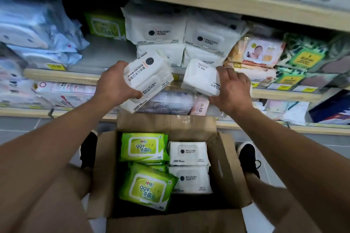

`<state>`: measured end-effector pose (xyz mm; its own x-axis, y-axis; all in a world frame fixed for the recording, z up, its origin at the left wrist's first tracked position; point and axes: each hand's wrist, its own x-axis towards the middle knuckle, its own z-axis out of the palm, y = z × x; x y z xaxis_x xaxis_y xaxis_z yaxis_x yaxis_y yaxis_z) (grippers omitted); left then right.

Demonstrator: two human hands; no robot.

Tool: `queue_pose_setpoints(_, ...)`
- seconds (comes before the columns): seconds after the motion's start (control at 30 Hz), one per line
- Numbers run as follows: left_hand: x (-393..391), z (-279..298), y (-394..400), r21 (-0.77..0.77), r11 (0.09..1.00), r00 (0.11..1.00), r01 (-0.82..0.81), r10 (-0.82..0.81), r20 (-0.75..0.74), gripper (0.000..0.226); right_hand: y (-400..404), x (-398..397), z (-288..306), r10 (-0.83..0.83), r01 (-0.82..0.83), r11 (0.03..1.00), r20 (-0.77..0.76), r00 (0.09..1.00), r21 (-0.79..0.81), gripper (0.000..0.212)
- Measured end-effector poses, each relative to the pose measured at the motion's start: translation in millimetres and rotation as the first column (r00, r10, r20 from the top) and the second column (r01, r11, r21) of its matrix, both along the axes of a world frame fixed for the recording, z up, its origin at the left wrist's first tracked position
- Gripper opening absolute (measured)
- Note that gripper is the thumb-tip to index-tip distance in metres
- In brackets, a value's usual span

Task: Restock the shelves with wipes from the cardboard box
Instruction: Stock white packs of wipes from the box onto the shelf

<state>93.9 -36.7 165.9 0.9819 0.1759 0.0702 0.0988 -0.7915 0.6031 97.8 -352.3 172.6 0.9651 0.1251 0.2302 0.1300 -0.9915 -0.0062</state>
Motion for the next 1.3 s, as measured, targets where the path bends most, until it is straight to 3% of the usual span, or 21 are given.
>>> queue_pose_setpoints(0.17,25,2,4,0.012,1.000,1.000,0.004,-0.004,0.007,0.092,4,64,25,0.070,-0.067,0.996,0.052,0.996,-0.056,0.090)
queue_pose_setpoints(0.4,52,-4,9,0.074,0.997,0.999,0.026,-0.028,0.028,0.091,8,122,26,0.128,-0.140,0.979,-0.090,0.988,-0.147,0.095)
queue_pose_setpoints(0.73,59,-8,6,0.107,0.992,0.996,0.073,-0.078,0.040,0.094,-4,132,-14,0.273,-0.274,0.954,-0.027,0.962,-0.122,0.096)
queue_pose_setpoints(0.87,58,-8,2,0.112,0.991,0.996,0.070,-0.076,0.050,0.093,-1,117,-31,0.173,-0.166,0.978,0.050,0.984,-0.130,0.084)
queue_pose_setpoints(0.97,57,-8,1,0.110,0.992,0.996,0.066,-0.073,0.056,0.092,4,117,-34,0.115,-0.112,0.988,0.021,0.993,-0.107,0.078)
queue_pose_setpoints(1.17,62,-5,-9,0.112,0.992,0.993,0.065,-0.076,0.089,0.092,-2,138,-31,0.188,-0.195,0.975,-0.074,0.979,-0.110,0.074)
queue_pose_setpoints(1.3,69,3,-10,0.214,0.972,0.985,0.092,-0.121,0.126,0.091,-9,139,-34,0.205,-0.218,0.952,-0.081,0.975,-0.214,0.072)
